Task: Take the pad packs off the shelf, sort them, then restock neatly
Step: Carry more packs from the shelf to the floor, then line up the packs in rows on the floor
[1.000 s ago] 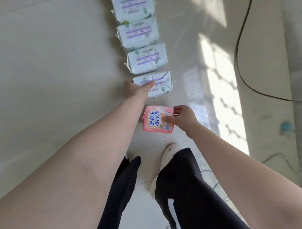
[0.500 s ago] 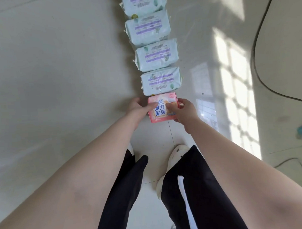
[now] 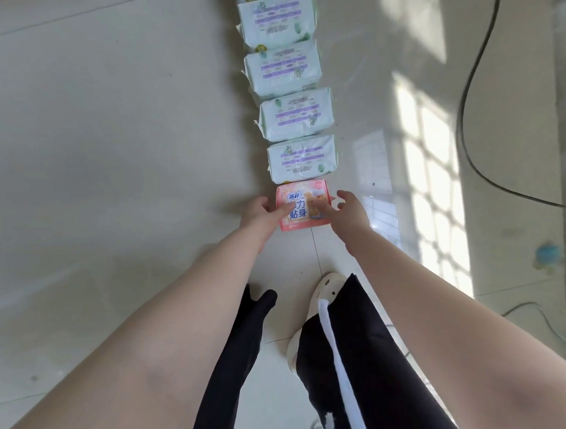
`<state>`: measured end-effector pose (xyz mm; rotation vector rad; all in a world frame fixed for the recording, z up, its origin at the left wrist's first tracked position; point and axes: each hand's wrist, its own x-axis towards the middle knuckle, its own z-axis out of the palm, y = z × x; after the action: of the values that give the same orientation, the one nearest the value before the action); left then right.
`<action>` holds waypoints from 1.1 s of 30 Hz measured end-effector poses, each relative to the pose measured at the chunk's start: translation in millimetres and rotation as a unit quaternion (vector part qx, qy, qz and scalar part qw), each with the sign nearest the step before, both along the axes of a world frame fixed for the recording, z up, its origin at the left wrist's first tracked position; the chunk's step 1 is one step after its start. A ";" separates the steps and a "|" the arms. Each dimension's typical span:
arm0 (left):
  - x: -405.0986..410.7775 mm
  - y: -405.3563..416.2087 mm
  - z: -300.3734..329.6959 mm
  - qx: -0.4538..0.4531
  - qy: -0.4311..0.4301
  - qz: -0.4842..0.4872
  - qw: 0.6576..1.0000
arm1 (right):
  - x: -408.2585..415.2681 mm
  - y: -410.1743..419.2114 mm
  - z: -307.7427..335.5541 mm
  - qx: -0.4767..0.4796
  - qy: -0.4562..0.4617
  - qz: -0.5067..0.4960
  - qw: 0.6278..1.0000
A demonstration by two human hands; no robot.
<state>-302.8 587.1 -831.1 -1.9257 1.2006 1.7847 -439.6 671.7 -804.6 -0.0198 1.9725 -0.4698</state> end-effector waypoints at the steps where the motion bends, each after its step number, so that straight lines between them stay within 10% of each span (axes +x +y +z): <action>1: 0.2 0.1 10.9 -0.009 -0.008 -0.003 1.000 | -0.6 -0.1 10.4 0.004 0.004 0.002 1.000; 20: 79.8 -88.5 516.6 -0.179 0.039 -0.088 0.979 | 42.3 -74.1 494.2 -0.120 0.070 0.152 0.979; 33: 171.3 -120.1 779.2 -0.448 0.005 -0.154 0.881 | 129.8 -162.4 766.7 -0.302 0.299 0.508 0.749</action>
<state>-131.5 467.0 -51.8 -1.9140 2.4730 1.1321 -309.8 509.3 -37.8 -1.7564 1.9452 -0.3424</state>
